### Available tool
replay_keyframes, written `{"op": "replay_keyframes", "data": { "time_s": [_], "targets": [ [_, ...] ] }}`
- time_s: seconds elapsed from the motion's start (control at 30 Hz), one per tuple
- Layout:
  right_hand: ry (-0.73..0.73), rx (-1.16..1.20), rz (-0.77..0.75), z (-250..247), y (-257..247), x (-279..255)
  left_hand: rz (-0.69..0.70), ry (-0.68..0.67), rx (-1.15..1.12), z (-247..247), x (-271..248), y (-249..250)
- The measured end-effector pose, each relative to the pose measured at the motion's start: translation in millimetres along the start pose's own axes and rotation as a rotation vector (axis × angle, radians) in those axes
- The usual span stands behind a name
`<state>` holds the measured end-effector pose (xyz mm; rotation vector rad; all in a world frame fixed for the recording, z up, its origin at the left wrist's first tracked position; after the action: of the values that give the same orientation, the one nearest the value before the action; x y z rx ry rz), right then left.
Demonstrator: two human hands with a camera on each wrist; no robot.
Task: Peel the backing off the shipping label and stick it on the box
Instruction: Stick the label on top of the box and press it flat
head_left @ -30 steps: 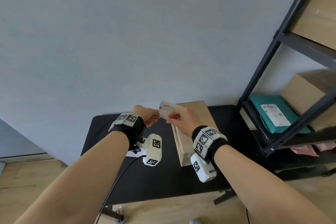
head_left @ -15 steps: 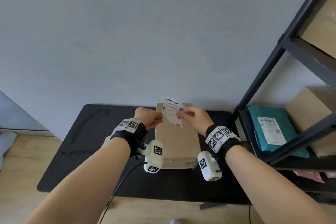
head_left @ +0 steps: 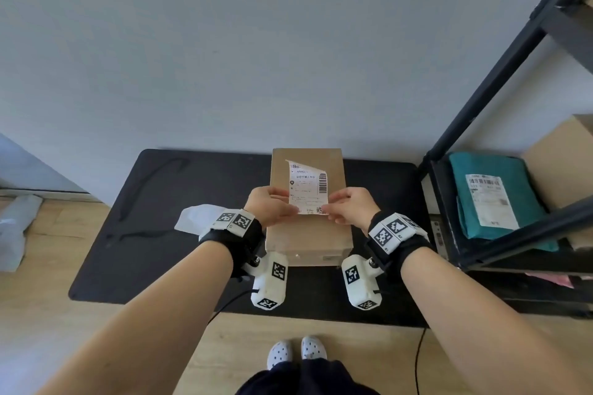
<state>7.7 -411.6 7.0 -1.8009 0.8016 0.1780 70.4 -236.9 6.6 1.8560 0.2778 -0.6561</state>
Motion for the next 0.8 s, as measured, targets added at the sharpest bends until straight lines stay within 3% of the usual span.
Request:
{"op": "replay_keyframes", "data": {
  "time_s": [0.37, 0.8],
  "targets": [
    [0.107, -0.241, -0.011, 3.9, -0.4, 3.9, 0.158, 0.082, 0.317, -1.0, 5.8, 2.4],
    [0.153, -0.471, -0.051, 7.4, -14.9, -2.0, 0.191, 0.103, 0.473, 6.2, 7.6, 2.2]
  ]
}}
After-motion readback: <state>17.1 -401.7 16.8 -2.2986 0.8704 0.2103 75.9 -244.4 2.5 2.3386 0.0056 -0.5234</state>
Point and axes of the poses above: each hand's wrist, its own x-axis towards the middle knuckle, its own z-axis out of the palm, y = z × x, the point moved 9 cm from there along x, towards the middle knuckle, and after that the axes turned 8 degrees about y, right-handed, at the moved point
